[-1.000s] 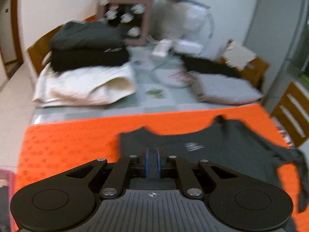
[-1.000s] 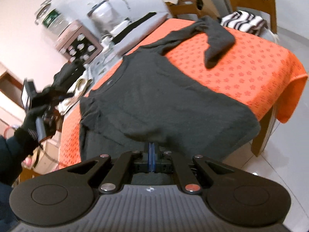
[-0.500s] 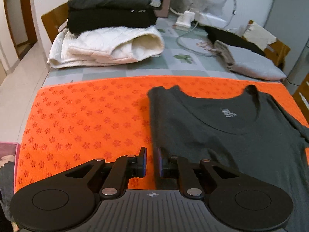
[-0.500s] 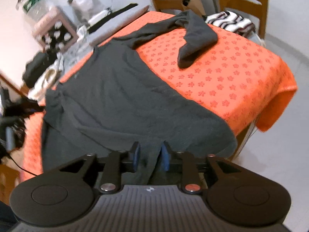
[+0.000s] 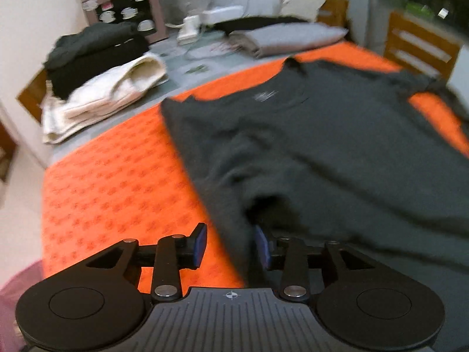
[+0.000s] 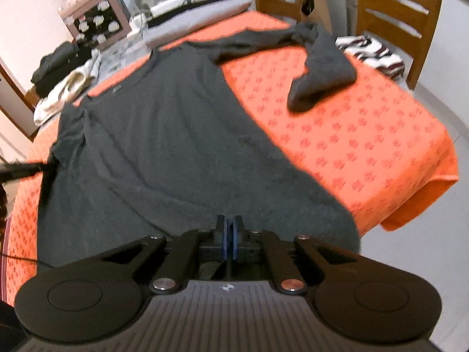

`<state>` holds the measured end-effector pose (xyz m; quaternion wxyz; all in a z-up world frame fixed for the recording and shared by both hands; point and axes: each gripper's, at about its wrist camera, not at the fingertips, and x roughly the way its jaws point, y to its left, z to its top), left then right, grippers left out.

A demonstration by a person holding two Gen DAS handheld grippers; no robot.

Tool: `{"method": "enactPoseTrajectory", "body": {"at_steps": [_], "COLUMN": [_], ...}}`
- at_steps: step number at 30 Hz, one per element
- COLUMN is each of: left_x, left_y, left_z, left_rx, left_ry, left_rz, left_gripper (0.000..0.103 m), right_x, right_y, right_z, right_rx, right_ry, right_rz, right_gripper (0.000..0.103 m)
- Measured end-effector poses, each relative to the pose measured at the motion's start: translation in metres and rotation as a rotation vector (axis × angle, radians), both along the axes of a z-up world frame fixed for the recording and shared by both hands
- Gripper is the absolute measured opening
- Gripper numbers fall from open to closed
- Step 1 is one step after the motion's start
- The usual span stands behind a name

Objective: Fold clothes
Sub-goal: 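Fold the held sleeve across the shirt body with the right gripper and release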

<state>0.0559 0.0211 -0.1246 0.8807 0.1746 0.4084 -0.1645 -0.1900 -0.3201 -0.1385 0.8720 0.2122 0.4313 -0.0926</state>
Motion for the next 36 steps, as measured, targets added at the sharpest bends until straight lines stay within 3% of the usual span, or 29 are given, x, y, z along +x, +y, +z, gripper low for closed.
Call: {"method": "enactPoseTrajectory", "body": {"at_steps": [5,10,14,17,21,25,28,30,36], "left_x": [0.007,0.005,0.004,0.005,0.011,0.036,0.062,0.08,0.131], "left_y": [0.024,0.042,0.051,0.066,0.082,0.079,0.074,0.069,0.047], "left_z": [-0.003,-0.004,-0.006,-0.004,0.01,0.02,0.024,0.024,0.012], "left_rx": [-0.012,-0.048,-0.046,-0.101,-0.235,-0.324,-0.393,-0.43,-0.448], "left_ry": [0.004,0.014,0.015,0.026,0.032,0.036,0.043,0.053,0.078], "left_rz": [0.149,0.206,0.254,0.28,0.277,0.285,0.307,0.323,0.353], "left_gripper": [0.04,0.043,0.041,0.04,0.04,0.04,0.04,0.041,0.041], "right_x": [-0.011,-0.009,-0.008,-0.009,-0.011,-0.012,-0.015,-0.019,-0.039], "right_y": [-0.013,-0.013,-0.01,-0.009,-0.009,-0.006,-0.006,-0.007,0.003], "right_z": [0.015,0.001,0.007,0.014,0.016,0.016,0.012,0.007,-0.012], "right_rx": [0.025,0.038,0.065,0.062,0.061,0.054,0.057,0.069,0.162], "right_ry": [-0.012,0.04,0.012,-0.005,-0.004,-0.009,-0.02,-0.019,0.01], "right_rz": [-0.057,-0.066,-0.08,-0.084,-0.096,-0.112,-0.154,-0.195,-0.283], "right_gripper": [0.005,0.005,0.005,0.005,0.005,0.005,0.013,0.034,0.041]}}
